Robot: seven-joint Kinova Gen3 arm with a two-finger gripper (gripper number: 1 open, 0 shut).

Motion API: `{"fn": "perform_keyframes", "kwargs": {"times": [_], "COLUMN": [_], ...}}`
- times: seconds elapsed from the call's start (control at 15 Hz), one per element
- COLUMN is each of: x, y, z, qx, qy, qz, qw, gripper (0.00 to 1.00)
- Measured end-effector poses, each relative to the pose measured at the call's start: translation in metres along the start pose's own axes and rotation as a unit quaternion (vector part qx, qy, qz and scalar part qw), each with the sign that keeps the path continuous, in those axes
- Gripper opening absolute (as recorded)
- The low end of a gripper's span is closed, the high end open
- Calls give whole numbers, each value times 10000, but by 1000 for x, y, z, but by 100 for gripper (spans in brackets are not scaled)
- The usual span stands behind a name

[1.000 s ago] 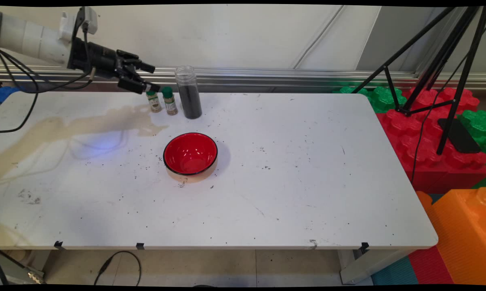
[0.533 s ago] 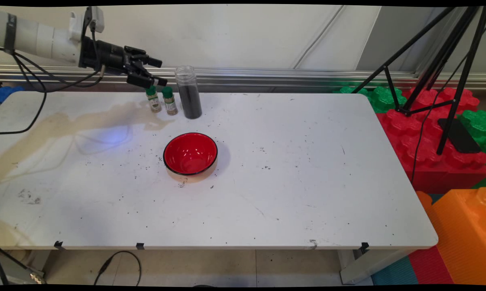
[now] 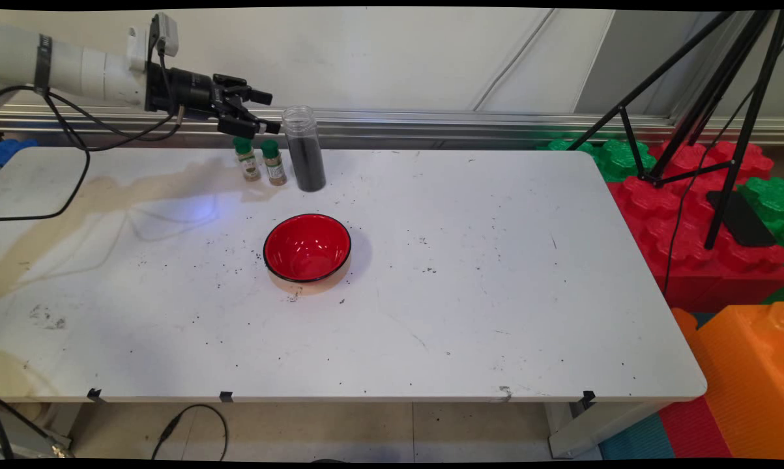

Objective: Pick up the black seasoning powder from the table

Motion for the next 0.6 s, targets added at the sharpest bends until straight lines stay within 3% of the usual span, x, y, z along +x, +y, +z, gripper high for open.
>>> {"fn": "perform_keyframes", "kwargs": {"times": [0.6], "x": [-24], "y": [-22], "z": [24], "qx": [-227], "qy": [339], "qz": [3], "qw": [9992], "gripper": [100]}}
